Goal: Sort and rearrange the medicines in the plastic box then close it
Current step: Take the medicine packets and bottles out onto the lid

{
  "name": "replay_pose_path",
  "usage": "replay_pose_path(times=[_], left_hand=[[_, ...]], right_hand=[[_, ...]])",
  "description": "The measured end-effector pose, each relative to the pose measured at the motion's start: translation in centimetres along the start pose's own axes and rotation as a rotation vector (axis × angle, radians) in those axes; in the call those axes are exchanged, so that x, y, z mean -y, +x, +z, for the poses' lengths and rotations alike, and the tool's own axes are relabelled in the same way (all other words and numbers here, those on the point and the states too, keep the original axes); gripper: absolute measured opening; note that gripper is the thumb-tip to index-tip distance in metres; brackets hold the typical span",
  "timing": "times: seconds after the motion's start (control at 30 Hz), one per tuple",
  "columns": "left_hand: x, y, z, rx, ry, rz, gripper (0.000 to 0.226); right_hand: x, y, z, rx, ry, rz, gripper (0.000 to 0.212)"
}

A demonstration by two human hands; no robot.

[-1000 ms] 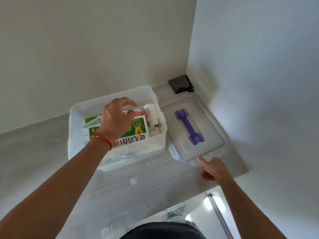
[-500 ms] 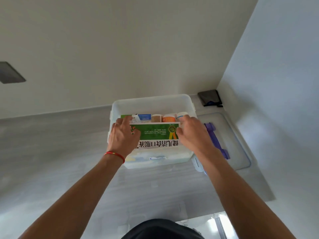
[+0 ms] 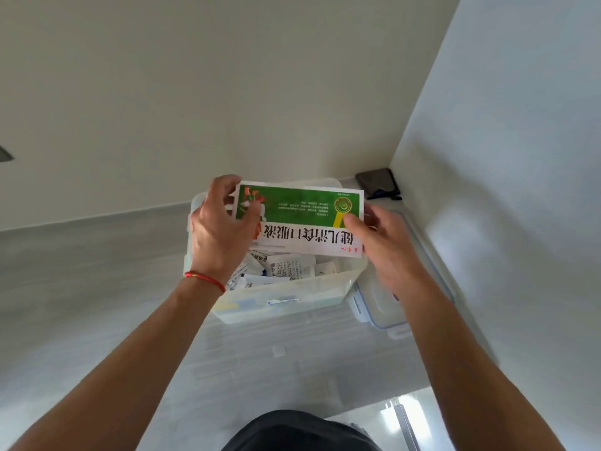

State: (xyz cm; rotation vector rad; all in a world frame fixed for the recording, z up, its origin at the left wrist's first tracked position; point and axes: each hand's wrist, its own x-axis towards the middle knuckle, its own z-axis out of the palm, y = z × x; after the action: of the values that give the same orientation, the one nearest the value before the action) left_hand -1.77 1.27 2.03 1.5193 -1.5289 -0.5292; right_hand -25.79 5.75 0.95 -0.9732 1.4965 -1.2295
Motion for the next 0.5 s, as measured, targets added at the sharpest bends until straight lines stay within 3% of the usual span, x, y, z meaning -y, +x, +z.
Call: replay_pose_path(times=[0.1, 0.2, 0.33, 0.5], left_hand=[[-2.6, 0.3, 2.3, 0.075, -0.094, 0.145, 0.034], [-2.6, -0.9, 5.6, 0.224, 0.112, 0.248, 0.034], [-0.3, -4.0, 8.5, 0.336, 0.36, 0.297, 0.027], [0.4, -4.2, 9.1, 0.28, 0.458, 0.252, 0.03]], right_hand=[[0.3, 0.1, -3.8, -0.13, 0.339, 0.056, 0.017], [-1.6, 0.1, -7.6, -0.332, 0.522, 0.082, 0.022], [-6.6, 0.3, -11.2, -0.513, 0.558, 0.209, 0.032], [-13.9, 0.9, -12.4, -0.6, 0.41, 0.48, 0.021]])
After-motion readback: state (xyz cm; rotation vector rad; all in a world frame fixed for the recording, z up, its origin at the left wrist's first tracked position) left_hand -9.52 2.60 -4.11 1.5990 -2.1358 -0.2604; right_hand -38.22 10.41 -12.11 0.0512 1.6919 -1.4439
